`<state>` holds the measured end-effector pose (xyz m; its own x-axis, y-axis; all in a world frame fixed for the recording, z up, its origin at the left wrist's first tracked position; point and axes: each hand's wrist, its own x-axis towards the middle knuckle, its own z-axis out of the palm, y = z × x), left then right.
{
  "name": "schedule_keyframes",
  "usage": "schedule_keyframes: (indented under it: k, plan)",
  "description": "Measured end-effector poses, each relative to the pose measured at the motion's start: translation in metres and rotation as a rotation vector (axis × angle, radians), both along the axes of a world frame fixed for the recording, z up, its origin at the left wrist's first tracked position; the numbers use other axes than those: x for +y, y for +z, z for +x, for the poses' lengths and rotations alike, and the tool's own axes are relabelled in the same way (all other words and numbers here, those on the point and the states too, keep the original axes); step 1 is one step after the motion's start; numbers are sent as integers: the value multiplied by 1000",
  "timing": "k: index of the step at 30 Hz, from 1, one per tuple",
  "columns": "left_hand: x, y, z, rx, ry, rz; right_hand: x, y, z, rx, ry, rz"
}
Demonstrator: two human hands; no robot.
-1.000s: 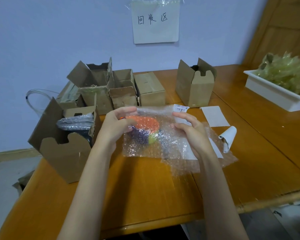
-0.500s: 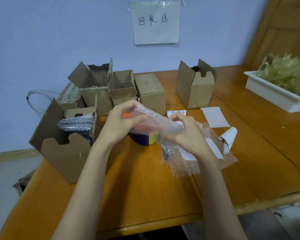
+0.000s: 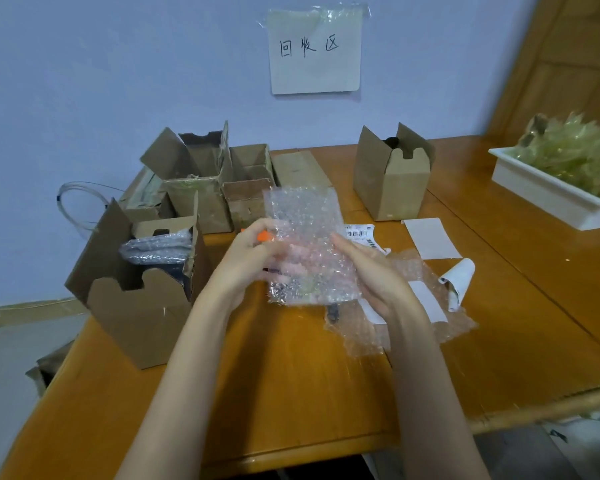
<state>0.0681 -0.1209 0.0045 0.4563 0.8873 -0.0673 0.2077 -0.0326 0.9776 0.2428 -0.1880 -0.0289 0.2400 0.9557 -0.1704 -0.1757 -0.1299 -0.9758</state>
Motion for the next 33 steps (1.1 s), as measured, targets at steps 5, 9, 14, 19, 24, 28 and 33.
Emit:
schedule_keyframes:
  k: [5,9,14,19,24,28,33]
  plan:
    - [-3,4,-2,-134,31,69,-5,1,-1,223,62,166]
    - [-7,4,1,-140,142,184,-4,1,-2,393,124,121]
    - [-10,8,4,-14,214,221,4,2,-5,191,168,14]
    - [-11,13,-3,245,45,387,-1,9,-6,212,55,-12]
    - [-21,42,-20,270,173,625,7,39,-36,-307,-49,159]
    - [-19,73,-59,32,368,854,21,89,-69,-503,3,428]
    - [-7,82,-111,-20,475,766,50,124,-115,-814,-12,517]
